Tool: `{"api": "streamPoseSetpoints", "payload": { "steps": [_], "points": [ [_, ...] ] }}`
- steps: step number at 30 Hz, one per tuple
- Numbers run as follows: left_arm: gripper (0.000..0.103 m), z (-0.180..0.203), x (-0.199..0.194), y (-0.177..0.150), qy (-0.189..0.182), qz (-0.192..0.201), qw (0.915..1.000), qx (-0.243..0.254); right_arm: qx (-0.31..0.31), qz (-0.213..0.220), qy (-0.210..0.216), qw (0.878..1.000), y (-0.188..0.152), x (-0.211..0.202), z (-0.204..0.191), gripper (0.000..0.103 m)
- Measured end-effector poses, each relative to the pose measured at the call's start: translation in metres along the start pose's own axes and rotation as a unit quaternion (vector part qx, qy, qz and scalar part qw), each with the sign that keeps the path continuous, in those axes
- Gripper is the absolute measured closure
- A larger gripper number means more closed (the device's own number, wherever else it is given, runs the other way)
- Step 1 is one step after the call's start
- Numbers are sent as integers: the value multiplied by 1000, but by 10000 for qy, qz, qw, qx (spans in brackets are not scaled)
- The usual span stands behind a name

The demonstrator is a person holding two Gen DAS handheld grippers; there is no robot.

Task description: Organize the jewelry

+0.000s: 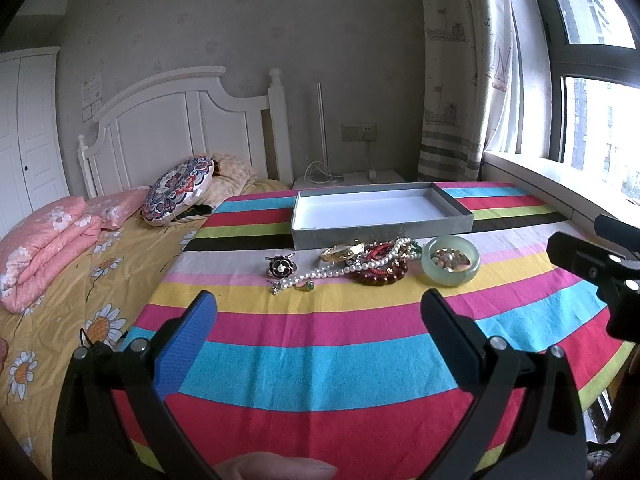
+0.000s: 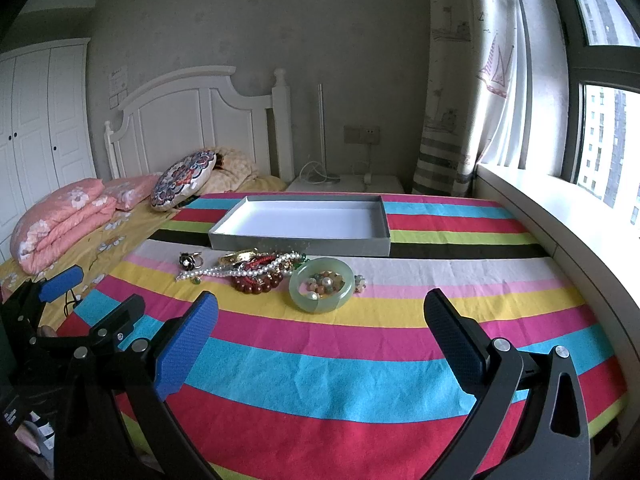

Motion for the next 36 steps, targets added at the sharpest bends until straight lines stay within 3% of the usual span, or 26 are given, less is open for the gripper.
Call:
{"api": "streamPoseSetpoints", "payload": {
  "steps": [36],
  "points": [
    [2,0,-1,0,-7,1,10000,-38,17,2,10,10000,-2,1,2,4]
  ]
}}
Point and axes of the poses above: each gripper's, at about its wrist camera, not at the fingertips, and x roughly the way its jaws point, z to its right, y to its top, the point moved 2 cm from there along x, roughly the way its jaws point, and after that the axes turned 12 degrees about -x, right-handed, at the moved point
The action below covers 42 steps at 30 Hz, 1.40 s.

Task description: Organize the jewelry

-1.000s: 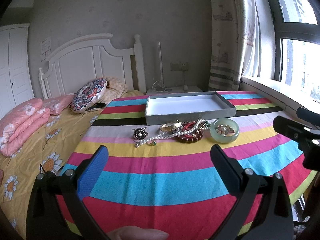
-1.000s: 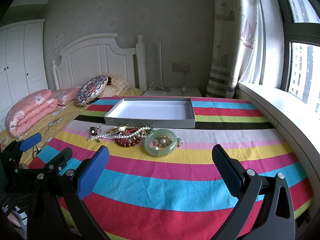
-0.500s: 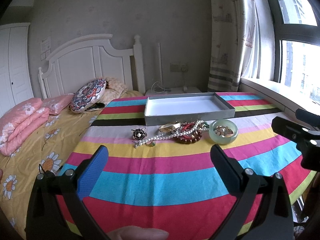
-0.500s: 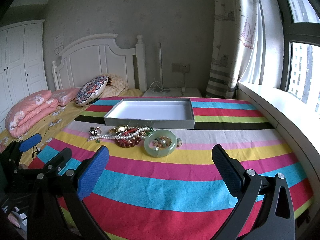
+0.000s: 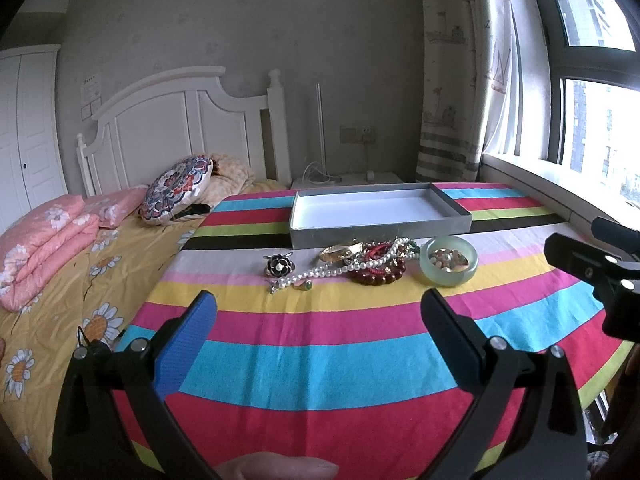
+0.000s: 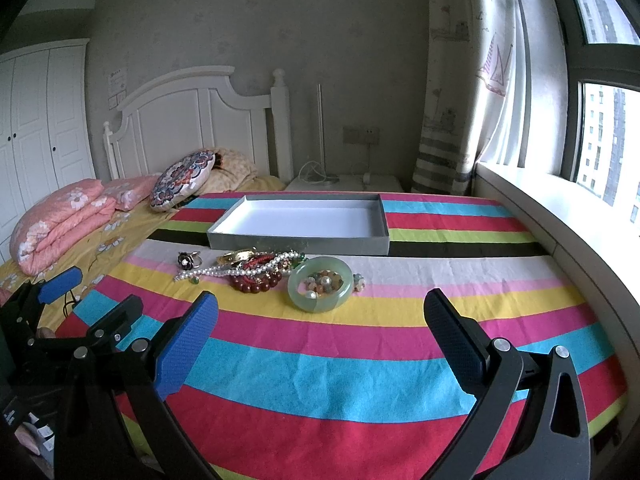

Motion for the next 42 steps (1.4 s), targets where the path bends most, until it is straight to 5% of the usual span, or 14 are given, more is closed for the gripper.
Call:
{"api": "streamPoseSetpoints", "payload": {
  "steps": [15,19,25,30,35,42],
  "points": [
    [2,-21,16,-8,164,-125,9996,-208,-98,-128,408,9990,-19,22,-3,4],
    [2,-35,27,-8,369,-114,9988,-301,-94,-499,615,9968,-23,51,0,4],
    [2,-57,57,-1,478,-588,9959,-501,-203,-1485,754,9858,-22,115,3,4],
    [2,-74,91,7,614,-1035,9901,-725,-290,-1846,772,9793,-10,155,6,4],
    [2,-70,128,7,625,-1606,9834,-569,-543,-2544,872,9616,-9,197,-1,4],
    [2,-70,165,-1,688,-2119,9736,-495,-727,-2600,976,9579,-1,211,-3,5]
  ]
}}
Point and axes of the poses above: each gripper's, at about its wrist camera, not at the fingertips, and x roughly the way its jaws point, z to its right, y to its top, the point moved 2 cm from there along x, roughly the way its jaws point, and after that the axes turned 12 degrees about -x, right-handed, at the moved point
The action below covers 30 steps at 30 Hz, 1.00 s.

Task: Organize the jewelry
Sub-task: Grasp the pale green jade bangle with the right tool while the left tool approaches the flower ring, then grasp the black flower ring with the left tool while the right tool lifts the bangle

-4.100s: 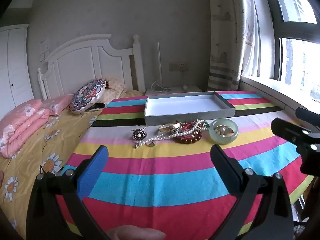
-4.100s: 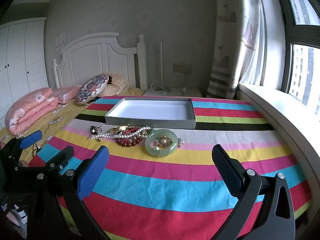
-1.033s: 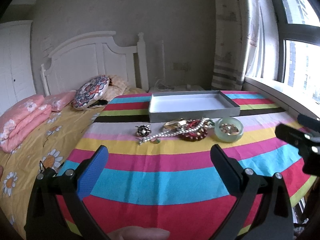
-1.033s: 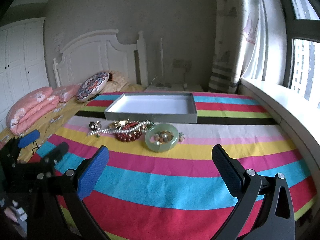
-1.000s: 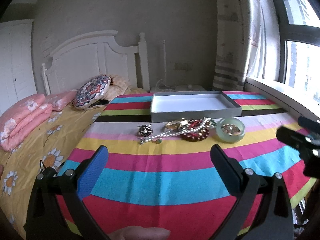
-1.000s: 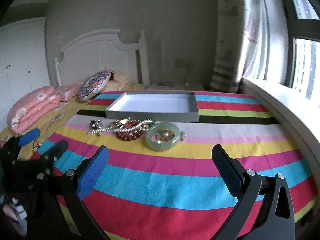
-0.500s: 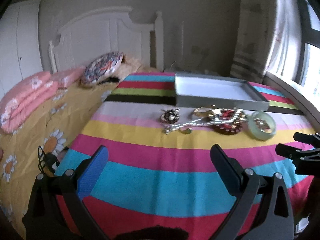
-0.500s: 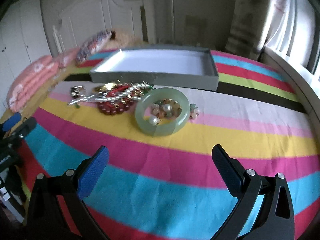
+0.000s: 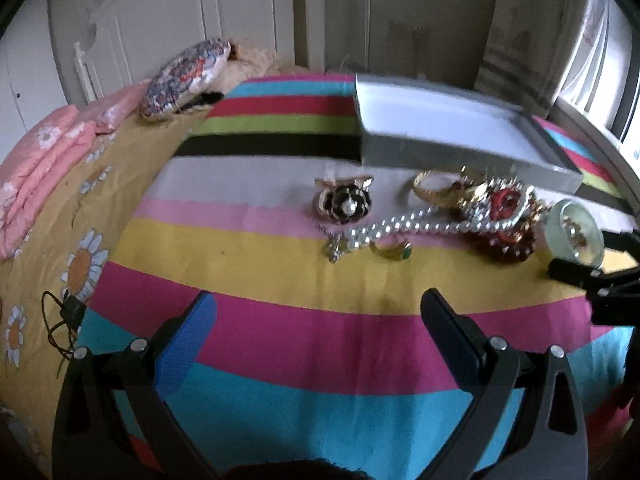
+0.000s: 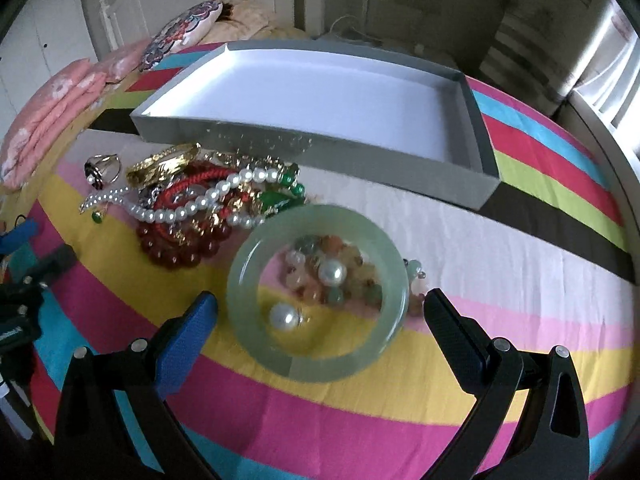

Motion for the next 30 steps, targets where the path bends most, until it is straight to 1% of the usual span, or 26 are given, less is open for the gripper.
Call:
{"api": "streamPoseSetpoints", "payload": {
  "steps": [2,3,4,5,6,7,9,13,15,17,19,21,24,25,26,27,28,29,30],
  "points": [
    [2,-1,8,0,-29,-183,9998,3,13,92,51,9999,1,-1,4,11],
    [2,-3,8,1,-70,-213,9997,-50,-3,139,63,9999,1,-2,5,12],
    [2,-5,10,2,-55,-245,9997,-62,-36,167,59,9998,2,-2,5,15],
    [2,-5,11,2,-52,-263,9996,-39,-74,247,61,9996,1,-3,6,21],
    [2,-5,11,2,-71,-277,9996,2,-89,333,50,9994,1,-4,7,25],
    [2,-6,12,3,-107,-265,9996,43,-82,356,23,9993,1,-4,10,26],
    [2,-6,14,4,-144,-265,9995,102,-42,416,75,9991,-2,-5,13,26],
    [2,-7,16,9,-231,-551,9978,304,183,559,243,9980,-4,-10,21,26],
    [2,-9,18,15,-272,-690,9969,260,332,685,321,9966,-5,-13,29,26],
    [2,-11,17,21,-405,-604,9974,17,393,808,359,9953,-6,-17,30,26],
    [2,-11,17,30,-474,-500,9975,-124,383,903,323,9946,-6,-21,29,26],
    [2,-7,20,41,-462,-349,9983,-116,385,968,305,9941,-6,-24,29,26],
    [3,-1,32,54,-414,-260,9988,-47,442,1051,314,9930,-7,-26,31,26],
    [5,2,35,58,-404,-220,9989,-39,451,1067,312,9928,-7,-27,32,26],
    [12,4,38,61,-386,-187,9991,-30,457,1080,302,9926,-7,-27,32,26],
    [16,6,40,63,-375,-166,9992,-21,461,1095,297,9925,-7,-28,33,26],
    [24,8,44,66,-359,-144,9993,-9,463,1107,295,9923,-8,-28,33,26],
    [36,9,48,68,-303,-153,9994,19,473,1125,294,9921,-8,-29,33,26],
    [43,10,52,68,-246,-185,9995,55,475,1136,296,9920,-8,-29,33,26]
  ]
}}
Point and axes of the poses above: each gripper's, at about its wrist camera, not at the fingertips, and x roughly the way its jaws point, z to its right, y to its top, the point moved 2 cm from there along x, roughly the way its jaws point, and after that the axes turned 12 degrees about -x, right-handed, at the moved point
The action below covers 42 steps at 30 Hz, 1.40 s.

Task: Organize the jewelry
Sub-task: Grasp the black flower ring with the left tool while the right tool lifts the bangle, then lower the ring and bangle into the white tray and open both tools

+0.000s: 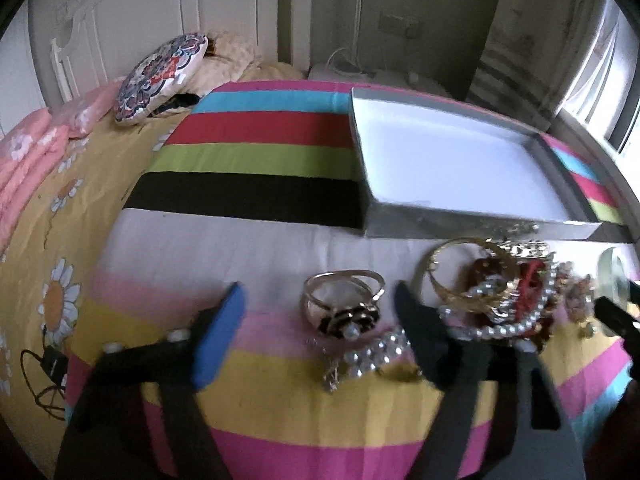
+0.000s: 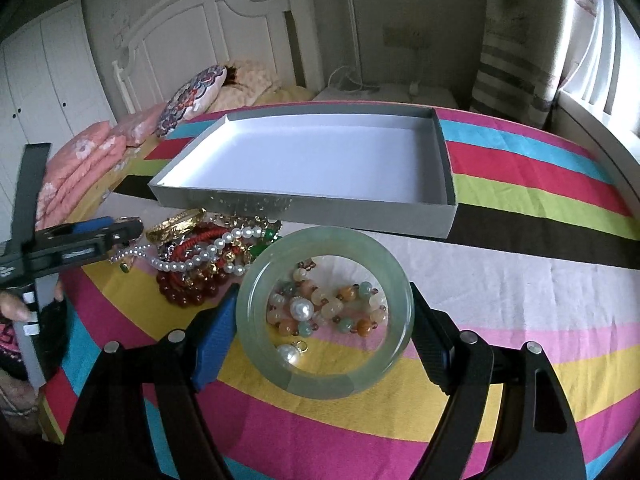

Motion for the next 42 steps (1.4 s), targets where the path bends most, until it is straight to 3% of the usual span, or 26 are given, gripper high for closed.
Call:
{"api": "streamPoseSetpoints", "payload": {
  "steps": [1,2,10,21,27,32,42],
  "points": [
    [50,2,0,-1,8,45,10000,48,8,11,3,10000,0,0,1,26],
    [65,4,0,-2,-38,66,9999,94,12,14,3,10000,0,0,0,26],
    [65,5,-23,-11,4,566,9978,335,16,112,-24,9999,0,-4,1,26],
    [65,32,-58,17,-319,1069,9916,657,24,344,73,9994,26,-18,7,26],
    [65,63,-46,34,-480,993,9889,994,-280,404,-110,9987,60,-15,11,26],
    [65,77,-18,55,-714,569,9915,931,-185,269,-144,9994,83,15,29,26],
    [65,95,36,88,-513,158,9914,1191,41,-316,-160,9994,105,84,46,26]
  ]
}}
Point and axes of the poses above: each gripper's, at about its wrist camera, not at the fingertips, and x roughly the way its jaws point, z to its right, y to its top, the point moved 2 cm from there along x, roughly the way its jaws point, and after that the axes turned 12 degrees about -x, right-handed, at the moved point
